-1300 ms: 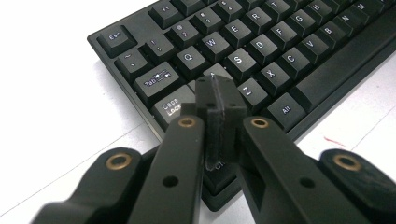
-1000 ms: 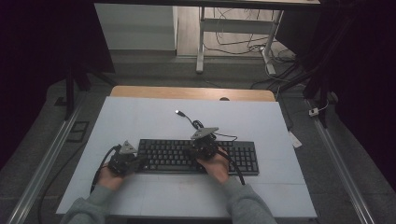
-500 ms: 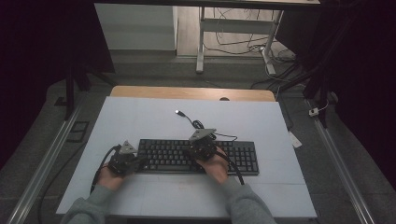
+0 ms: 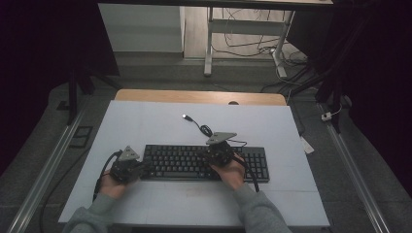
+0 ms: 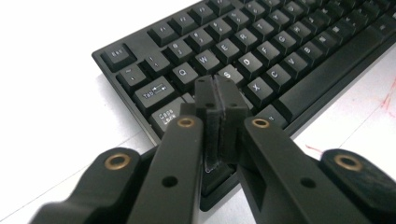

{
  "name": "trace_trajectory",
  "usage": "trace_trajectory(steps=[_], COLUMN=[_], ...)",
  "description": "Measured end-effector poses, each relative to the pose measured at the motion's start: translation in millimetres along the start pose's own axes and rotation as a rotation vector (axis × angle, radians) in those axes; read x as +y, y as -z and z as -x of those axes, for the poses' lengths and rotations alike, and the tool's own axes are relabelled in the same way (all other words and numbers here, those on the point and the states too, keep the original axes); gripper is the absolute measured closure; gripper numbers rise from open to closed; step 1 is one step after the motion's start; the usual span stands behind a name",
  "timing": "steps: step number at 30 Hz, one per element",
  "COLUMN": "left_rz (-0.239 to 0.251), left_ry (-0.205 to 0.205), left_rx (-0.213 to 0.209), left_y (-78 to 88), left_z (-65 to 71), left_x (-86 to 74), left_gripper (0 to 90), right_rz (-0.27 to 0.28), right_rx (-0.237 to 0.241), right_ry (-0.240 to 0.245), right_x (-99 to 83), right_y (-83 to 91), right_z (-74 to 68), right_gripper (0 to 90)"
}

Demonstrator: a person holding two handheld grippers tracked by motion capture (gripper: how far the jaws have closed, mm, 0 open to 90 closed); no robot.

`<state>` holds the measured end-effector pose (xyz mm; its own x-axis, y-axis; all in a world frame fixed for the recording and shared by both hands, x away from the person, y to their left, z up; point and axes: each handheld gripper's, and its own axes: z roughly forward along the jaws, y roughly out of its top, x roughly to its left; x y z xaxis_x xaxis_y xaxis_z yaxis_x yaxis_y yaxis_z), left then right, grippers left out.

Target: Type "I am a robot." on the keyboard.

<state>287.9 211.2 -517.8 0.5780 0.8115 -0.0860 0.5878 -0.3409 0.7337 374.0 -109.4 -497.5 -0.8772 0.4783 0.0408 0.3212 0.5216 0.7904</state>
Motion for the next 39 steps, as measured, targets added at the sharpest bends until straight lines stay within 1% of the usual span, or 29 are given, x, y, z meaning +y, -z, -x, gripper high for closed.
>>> trace_trajectory(steps=[2, 4, 8, 9, 10, 13, 17, 20, 25, 30, 32, 33, 34, 37, 39], left_rz=[0.013, 0.022, 0.033, 0.033, 0.032, 0.034, 0.036, 0.033, 0.033, 0.033, 0.035, 0.037, 0.041, 0.046, 0.054], left_ry=[0.009, 0.016, 0.022, 0.022, 0.021, 0.018, 0.021, 0.029, 0.046, 0.056, 0.063, 0.067, 0.067, 0.067, 0.059], left_rx=[-0.001, 0.0, -0.001, -0.001, -0.002, -0.005, 0.001, -0.005, 0.002, 0.0, -0.001, -0.001, -0.003, -0.007, -0.01], left_y=[2.0, 2.4, 2.4, 2.4, 2.3, 2.4, 2.5, 2.5, 3.0, 4.0, 4.5, 4.7, 5.3, 5.8, 7.1], left_z=[-0.9, -1.5, -2.1, -2.1, -2.0, -1.2, -1.0, -1.5, -3.0, -5.5, -6.1, -6.2, -6.3, -5.7, -5.5], left_x=[0.1, 0.2, 0.2, 0.2, 0.2, 0.3, 0.2, 0.3, 0.3, 0.1, 0.1, 0.1, 0.2, 0.4, 1.0], left_gripper=[86.1, 84.1, 71.5, 68.7, 67.0, 61.3, 52.2, 48.3, 41.2, 38.8, 37.8, 37.5, 37.4, 36.8, 36.6], right_rz=[0.01, 0.018, 0.04, 0.04, 0.047, 0.056, 0.066, 0.062, 0.056, 0.053, 0.062, 0.052, 0.051, 0.056, 0.051], right_rx=[0.001, -0.008, -0.004, -0.004, -0.01, -0.014, -0.018, -0.022, -0.034, -0.042, -0.045, -0.047, -0.053, -0.051, -0.053], right_ry=[0.002, 0.0, -0.017, -0.017, -0.02, -0.022, -0.024, -0.019, -0.022, -0.027, -0.033, -0.031, -0.03, -0.036, -0.032], right_x=[-2.6, -4.4, -6.5, -6.5, -7.4, -8.7, -11.3, -13.8, -16.8, -20.0, -21.7, -22.0, -22.3, -22.8, -22.5], right_y=[4.9, 10.6, 18.9, 18.9, 21.3, 23.9, 26.6, 28.5, 33.5, 37.8, 38.6, 39.9, 40.5, 40.9, 41.1], right_z=[0.8, 2.4, 6.4, 6.4, 7.3, 8.1, 7.8, 7.4, 10.3, 12.8, 13.7, 14.5, 15.1, 16.3, 16.2], right_gripper=[86.1, 79.8, 65.3, 65.3, 60.5, 56.1, 53.2, 52.6, 52.3, 52.0, 51.9, 51.9, 51.9, 51.9, 51.9])
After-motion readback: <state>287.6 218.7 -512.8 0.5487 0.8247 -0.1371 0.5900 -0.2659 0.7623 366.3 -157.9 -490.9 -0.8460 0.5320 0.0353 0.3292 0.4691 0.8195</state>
